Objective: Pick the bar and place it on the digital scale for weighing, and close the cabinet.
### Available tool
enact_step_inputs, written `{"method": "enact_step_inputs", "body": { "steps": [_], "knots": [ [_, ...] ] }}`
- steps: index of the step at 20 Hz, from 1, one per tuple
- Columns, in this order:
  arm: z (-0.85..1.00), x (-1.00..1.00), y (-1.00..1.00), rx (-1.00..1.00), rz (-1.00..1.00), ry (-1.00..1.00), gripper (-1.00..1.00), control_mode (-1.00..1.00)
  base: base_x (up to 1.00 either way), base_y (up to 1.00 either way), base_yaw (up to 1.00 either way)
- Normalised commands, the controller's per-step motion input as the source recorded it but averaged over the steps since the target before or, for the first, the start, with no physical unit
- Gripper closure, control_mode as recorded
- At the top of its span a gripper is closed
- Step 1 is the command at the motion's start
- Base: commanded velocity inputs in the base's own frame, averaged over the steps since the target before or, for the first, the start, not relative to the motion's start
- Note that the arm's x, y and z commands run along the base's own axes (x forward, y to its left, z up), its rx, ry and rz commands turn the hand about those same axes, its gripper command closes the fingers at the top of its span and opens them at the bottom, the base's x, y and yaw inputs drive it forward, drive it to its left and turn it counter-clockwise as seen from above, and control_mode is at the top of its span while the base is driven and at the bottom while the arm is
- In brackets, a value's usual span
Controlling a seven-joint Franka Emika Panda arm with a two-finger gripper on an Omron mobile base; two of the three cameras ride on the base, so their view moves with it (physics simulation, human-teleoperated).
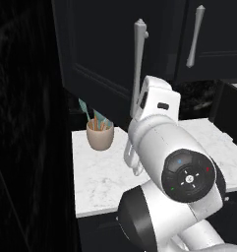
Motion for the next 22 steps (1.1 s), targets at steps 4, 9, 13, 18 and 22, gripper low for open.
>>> {"method": "enact_step_inputs", "body": {
  "steps": [4, 9, 13, 18, 22],
  "knots": [
    [0.0, 1.0, -0.35, 0.12, -0.01, -0.05, -1.0, -1.0, 0.0, 0.0, 0.0],
    [0.0, 1.0, -0.06, 0.19, 0.0, -0.05, -1.0, -1.0, 0.0, 0.0, 0.0],
    [0.0, 1.0, 0.0, 0.17, 0.0, -0.07, -1.0, -1.0, 0.0, 0.0, 0.0],
    [-0.01, 1.0, 0.0, 0.16, 0.0, -0.09, -1.0, -1.0, 0.0, 0.0, 0.0],
    [-0.17, 1.0, 0.15, 0.11, 0.0, -0.1, -1.0, -1.0, 0.0, 0.0, 0.0]
  ]
}}
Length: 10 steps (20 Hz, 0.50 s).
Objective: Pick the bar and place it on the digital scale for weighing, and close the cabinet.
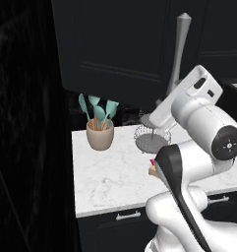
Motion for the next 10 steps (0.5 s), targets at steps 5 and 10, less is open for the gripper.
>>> {"method": "enact_step_inputs", "body": {
  "steps": [5, 10],
  "knots": [
    [-0.08, 1.0, 0.39, 0.1, 0.0, -0.07, -1.0, -1.0, 0.0, 0.0, 0.0],
    [0.0, 1.0, 0.36, 0.1, 0.0, 0.0, -1.0, -1.0, 0.0, 0.0, 0.0]
  ]
}}
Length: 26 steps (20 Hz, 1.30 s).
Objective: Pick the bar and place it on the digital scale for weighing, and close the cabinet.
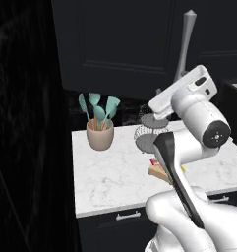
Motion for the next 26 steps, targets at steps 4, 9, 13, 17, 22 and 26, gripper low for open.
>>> {"method": "enact_step_inputs", "body": {
  "steps": [4, 9, 13, 17, 22, 26],
  "knots": [
    [0.0, 1.0, 0.21, 0.06, 0.0, 0.05, -1.0, -1.0, 0.0, 0.0, 0.0],
    [0.0, 1.0, 0.22, 0.01, -0.04, 0.06, -1.0, -1.0, 0.0, 0.0, 0.0],
    [0.0, 1.0, 0.22, 0.0, -0.1, 0.01, -1.0, -1.0, 0.0, 0.0, 0.0],
    [0.0, 1.0, 0.22, 0.0, -0.11, 0.0, -1.0, -1.0, 0.0, 0.0, 0.0],
    [0.0, 1.0, 0.19, 0.0, -0.13, 0.0, -1.0, -1.0, 0.0, 0.0, 0.0],
    [-0.04, 1.0, 0.14, 0.0, -0.11, 0.0, -1.0, -1.0, 0.0, 0.0, 0.0]
  ]
}}
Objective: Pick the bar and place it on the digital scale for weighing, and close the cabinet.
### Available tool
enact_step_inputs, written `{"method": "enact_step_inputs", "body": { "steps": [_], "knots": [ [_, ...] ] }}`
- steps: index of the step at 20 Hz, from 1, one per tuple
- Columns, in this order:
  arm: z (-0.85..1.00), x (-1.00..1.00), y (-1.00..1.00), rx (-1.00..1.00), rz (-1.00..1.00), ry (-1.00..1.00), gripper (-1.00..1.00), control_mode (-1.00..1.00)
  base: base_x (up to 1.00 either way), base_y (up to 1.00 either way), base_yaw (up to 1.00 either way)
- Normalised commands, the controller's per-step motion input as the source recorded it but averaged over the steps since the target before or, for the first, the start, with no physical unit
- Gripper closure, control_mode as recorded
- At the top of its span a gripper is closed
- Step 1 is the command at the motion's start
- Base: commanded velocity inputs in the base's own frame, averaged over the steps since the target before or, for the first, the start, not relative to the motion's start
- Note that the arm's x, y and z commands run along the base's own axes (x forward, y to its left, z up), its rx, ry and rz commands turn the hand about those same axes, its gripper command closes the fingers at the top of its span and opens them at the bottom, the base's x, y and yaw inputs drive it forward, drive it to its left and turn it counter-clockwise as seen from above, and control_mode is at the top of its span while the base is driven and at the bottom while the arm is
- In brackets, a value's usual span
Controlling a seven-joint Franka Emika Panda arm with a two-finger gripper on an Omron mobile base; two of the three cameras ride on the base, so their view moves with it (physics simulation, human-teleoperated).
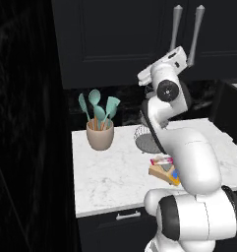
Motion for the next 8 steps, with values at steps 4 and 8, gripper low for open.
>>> {"method": "enact_step_inputs", "body": {
  "steps": [4, 8],
  "knots": [
    [-0.09, 1.0, -0.02, 0.0, -0.06, 0.0, -1.0, -1.0, 0.0, 0.0, 0.0],
    [-0.21, 1.0, -0.42, 0.06, 0.02, 0.0, -1.0, -1.0, 0.0, 0.0, 0.0]
  ]
}}
